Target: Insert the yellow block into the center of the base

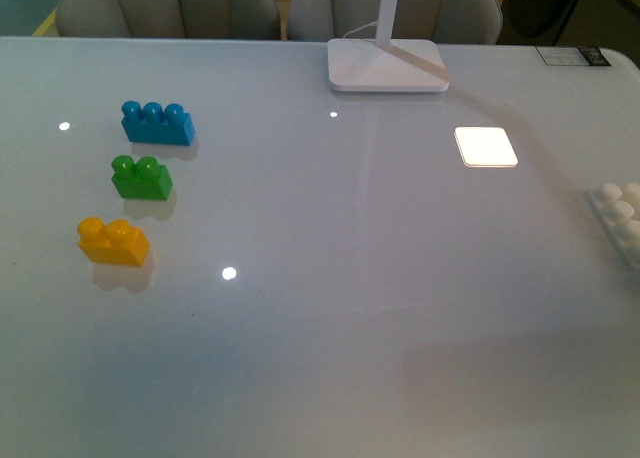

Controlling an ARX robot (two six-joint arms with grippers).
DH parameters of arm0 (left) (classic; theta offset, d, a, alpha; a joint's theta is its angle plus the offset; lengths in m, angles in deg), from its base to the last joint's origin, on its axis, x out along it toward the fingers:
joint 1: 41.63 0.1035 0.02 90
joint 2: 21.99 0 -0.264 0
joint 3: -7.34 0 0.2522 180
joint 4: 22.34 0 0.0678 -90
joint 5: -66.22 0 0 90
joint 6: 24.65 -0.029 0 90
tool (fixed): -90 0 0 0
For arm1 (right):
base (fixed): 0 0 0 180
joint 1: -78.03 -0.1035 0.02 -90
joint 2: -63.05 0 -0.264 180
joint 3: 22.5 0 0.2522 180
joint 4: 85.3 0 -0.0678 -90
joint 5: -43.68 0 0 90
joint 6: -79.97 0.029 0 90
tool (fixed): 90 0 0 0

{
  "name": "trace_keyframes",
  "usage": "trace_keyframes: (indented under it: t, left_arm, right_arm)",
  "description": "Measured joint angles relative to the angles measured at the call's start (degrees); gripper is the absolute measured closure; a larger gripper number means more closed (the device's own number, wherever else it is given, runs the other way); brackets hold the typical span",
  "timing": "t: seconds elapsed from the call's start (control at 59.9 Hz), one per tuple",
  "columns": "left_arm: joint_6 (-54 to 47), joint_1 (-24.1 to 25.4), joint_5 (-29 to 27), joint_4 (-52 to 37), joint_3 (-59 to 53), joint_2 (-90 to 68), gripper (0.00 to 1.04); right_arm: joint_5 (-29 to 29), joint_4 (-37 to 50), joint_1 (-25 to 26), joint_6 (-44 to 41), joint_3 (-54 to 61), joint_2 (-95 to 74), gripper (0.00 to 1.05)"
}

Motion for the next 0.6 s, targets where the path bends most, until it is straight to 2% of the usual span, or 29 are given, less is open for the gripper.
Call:
trace_keyframes:
  t: [0.334, 0.601]
  left_arm:
    - [0.0, 0.0, 0.0, 0.0, 0.0, 0.0, 0.07]
    - [0.0, 0.0, 0.0, 0.0, 0.0, 0.0, 0.07]
  right_arm:
    - [-3.8, -7.0, -1.2, -0.7, -19.5, -14.3, 0.09]
    - [-6.7, -8.9, -3.8, 0.1, -27.9, -20.1, 0.09]
